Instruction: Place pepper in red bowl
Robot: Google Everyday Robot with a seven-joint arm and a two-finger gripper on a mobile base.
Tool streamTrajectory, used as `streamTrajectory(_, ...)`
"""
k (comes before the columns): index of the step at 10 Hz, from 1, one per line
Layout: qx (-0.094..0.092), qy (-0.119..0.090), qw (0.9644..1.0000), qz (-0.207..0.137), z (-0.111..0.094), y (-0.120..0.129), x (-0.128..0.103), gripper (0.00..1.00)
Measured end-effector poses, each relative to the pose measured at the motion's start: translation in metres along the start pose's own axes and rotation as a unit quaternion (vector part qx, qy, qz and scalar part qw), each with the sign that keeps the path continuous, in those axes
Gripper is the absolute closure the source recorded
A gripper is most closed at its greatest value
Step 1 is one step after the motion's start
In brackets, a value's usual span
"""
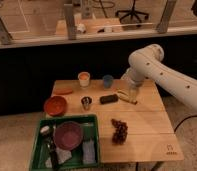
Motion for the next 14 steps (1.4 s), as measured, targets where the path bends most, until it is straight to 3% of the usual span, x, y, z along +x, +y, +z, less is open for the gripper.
streamTrajectory(4, -0.001, 0.0, 1.0, -0.003, 0.001, -0.003, 0.0, 0.2)
streamTrajectory(8, -0.006, -0.014, 0.999, -0.041, 0.024, -0.058, -0.019, 0.2)
streamTrajectory(12, -0.02, -0.02, 0.9924, -0.12, 0.048, -0.116, -0.075, 0.2)
streamTrajectory(14, -0.015, -0.038, 0.989, -0.142, 0.051, -0.133, -0.109, 0.2)
